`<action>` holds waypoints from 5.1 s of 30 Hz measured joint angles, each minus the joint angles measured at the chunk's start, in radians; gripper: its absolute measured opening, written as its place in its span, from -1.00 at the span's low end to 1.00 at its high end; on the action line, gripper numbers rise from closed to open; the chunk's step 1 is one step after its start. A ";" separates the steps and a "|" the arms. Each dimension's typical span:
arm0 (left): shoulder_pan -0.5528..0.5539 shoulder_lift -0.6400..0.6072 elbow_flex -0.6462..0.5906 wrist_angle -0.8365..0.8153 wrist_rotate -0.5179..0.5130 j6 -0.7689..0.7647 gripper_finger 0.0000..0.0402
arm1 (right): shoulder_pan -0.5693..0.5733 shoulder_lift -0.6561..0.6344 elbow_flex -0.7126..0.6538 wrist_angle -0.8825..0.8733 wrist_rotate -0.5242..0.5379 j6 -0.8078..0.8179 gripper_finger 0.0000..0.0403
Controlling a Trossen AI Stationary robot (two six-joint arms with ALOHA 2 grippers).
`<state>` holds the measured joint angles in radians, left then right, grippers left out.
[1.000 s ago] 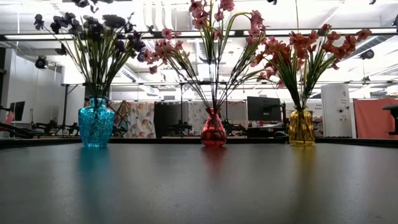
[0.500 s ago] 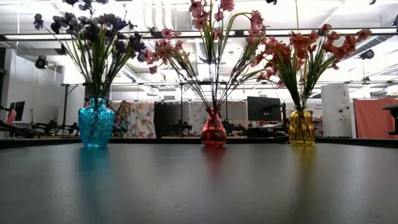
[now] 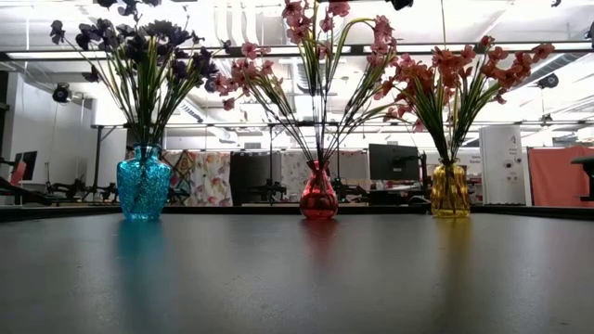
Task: Sort flowers into vase by color
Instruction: Return to Home Position
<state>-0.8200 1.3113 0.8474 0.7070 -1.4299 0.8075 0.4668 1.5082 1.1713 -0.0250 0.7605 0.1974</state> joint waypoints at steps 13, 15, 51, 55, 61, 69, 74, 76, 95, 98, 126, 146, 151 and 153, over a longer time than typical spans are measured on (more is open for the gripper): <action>-0.011 0.011 -0.010 0.003 0.000 -0.043 0.65 | -0.003 0.000 -0.005 -0.001 0.000 -0.077 0.28; -0.011 0.010 -0.010 0.003 0.000 -0.043 0.65 | -0.005 0.000 -0.006 0.000 0.000 -0.077 0.28; -0.018 0.194 -0.026 0.002 -0.049 -0.148 0.65 | -0.010 0.001 -0.008 0.014 -0.059 -0.094 0.28; -0.033 0.123 -0.077 0.005 0.061 -0.197 0.65 | -0.010 0.001 -0.021 0.033 -0.073 -0.140 0.28; -0.075 -0.007 -0.167 0.007 0.095 -0.263 0.65 | -0.016 -0.012 -0.083 0.173 -0.221 -0.214 0.28; -0.109 -0.143 -0.280 0.010 0.134 -0.326 0.65 | -0.069 -0.074 -0.221 0.355 -0.368 -0.216 0.28; -0.109 -0.218 -0.348 0.011 0.139 -0.368 0.65 | -0.111 -0.118 -0.327 0.465 -0.429 -0.188 0.28; -0.109 -0.250 -0.375 0.021 0.141 -0.376 0.65 | -0.123 -0.141 -0.367 0.486 -0.429 -0.174 0.28; -0.109 -0.588 -0.584 0.041 0.138 -0.372 0.65 | -0.134 -0.485 -0.736 0.674 -0.430 -0.130 0.28; -0.109 -0.654 -0.618 0.041 0.135 -0.372 0.65 | -0.134 -0.540 -0.801 0.739 -0.430 -0.130 0.28; -0.418 -0.803 -0.684 -0.619 0.202 -1.088 0.65 | -0.133 -0.951 -1.159 0.882 -0.507 -0.109 0.28; -0.482 -0.908 -0.677 -1.263 0.103 -1.569 0.65 | -0.134 -1.297 -1.160 0.523 -0.547 -0.210 0.28; -0.482 -0.914 -0.676 -1.266 0.104 -1.489 0.65 | -0.134 -1.374 -1.160 0.521 -0.606 -0.269 0.28; -0.481 -0.914 -0.676 -1.266 0.091 -1.496 0.65 | -0.134 -1.418 -1.150 0.479 -0.604 -0.286 0.28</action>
<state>-1.3014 0.3973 0.1715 -0.5591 -1.3387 -0.6883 0.3332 0.0904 0.0214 0.4536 0.1568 -0.0888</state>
